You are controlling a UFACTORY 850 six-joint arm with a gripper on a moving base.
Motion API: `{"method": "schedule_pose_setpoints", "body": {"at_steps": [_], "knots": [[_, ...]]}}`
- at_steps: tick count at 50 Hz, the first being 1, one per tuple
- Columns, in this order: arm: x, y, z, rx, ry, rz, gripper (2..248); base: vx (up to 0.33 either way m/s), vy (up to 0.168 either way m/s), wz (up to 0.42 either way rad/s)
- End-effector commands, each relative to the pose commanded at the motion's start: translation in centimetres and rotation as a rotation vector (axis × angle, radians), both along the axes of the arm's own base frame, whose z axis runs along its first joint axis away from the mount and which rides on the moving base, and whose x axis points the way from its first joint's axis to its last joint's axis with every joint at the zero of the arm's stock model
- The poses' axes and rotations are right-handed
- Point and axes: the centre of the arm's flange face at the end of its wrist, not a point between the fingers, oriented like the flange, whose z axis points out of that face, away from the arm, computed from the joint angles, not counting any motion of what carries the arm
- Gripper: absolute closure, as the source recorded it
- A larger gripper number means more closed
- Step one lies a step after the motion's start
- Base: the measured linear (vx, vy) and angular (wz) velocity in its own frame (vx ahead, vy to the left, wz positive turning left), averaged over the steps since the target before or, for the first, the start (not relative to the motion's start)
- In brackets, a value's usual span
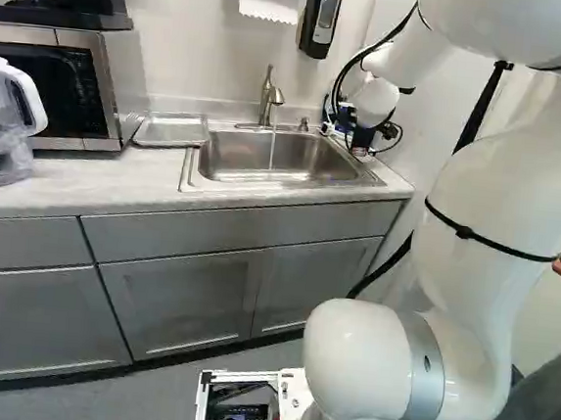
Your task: Rinse the cup and place it in the tray
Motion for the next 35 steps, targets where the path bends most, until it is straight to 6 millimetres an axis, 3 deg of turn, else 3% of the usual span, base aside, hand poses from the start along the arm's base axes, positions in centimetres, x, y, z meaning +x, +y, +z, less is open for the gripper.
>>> {"method": "schedule_pose_setpoints", "body": {"at_steps": [35], "knots": [[-0.14, 0.33, -0.18, 0.086, -0.017, -0.066, 3, 0.0, 0.0, 0.0]]}}
